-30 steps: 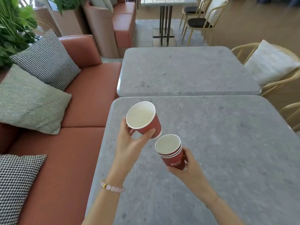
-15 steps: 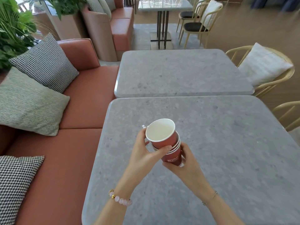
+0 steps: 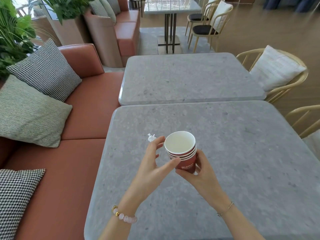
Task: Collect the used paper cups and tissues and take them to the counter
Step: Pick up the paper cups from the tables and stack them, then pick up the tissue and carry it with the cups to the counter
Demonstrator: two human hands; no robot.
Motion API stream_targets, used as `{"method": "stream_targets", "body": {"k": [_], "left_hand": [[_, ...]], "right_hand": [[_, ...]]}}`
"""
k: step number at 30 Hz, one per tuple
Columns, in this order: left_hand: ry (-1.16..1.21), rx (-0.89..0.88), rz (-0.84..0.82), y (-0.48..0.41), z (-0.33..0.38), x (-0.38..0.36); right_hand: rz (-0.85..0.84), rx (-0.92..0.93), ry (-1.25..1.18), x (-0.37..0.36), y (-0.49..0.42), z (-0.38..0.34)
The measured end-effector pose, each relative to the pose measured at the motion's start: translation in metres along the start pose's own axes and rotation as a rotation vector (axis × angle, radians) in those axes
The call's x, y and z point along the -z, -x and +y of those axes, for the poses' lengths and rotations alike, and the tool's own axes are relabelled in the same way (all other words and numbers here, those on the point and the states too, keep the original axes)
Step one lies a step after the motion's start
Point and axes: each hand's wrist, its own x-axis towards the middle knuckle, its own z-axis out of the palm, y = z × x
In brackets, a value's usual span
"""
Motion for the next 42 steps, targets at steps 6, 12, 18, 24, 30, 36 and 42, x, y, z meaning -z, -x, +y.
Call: {"method": "stream_targets", "body": {"k": [6, 12, 18, 24, 30, 36, 42], "left_hand": [[-0.057, -0.076, 0.081, 0.004, 0.002, 0.004], [-0.493, -0.286, 0.294, -0.002, -0.012, 0.010], [-0.917, -0.419, 0.334, -0.005, -0.022, 0.012], [-1.021, -0.416, 0.274, -0.009, -0.034, 0.012], [-1.063, -0.398, 0.239, -0.018, -0.053, 0.008], [-1.072, -0.364, 0.169, -0.037, -0.078, 0.004], [-1.083, -0.254, 0.077, -0.072, -0.107, 0.008]], "right_hand": [[0.010, 0.002, 0.002, 0.005, -0.002, -0.004], [0.028, 0.005, -0.006, 0.005, -0.001, -0.007], [0.048, 0.014, 0.017, 0.008, 0.003, -0.005], [0.062, -0.007, 0.011, 0.010, 0.005, -0.004], [0.078, -0.027, 0.015, 0.014, 0.004, -0.003], [0.092, -0.069, 0.019, 0.018, -0.003, 0.001], [0.118, -0.119, 0.006, 0.023, -0.014, 0.010]]}}
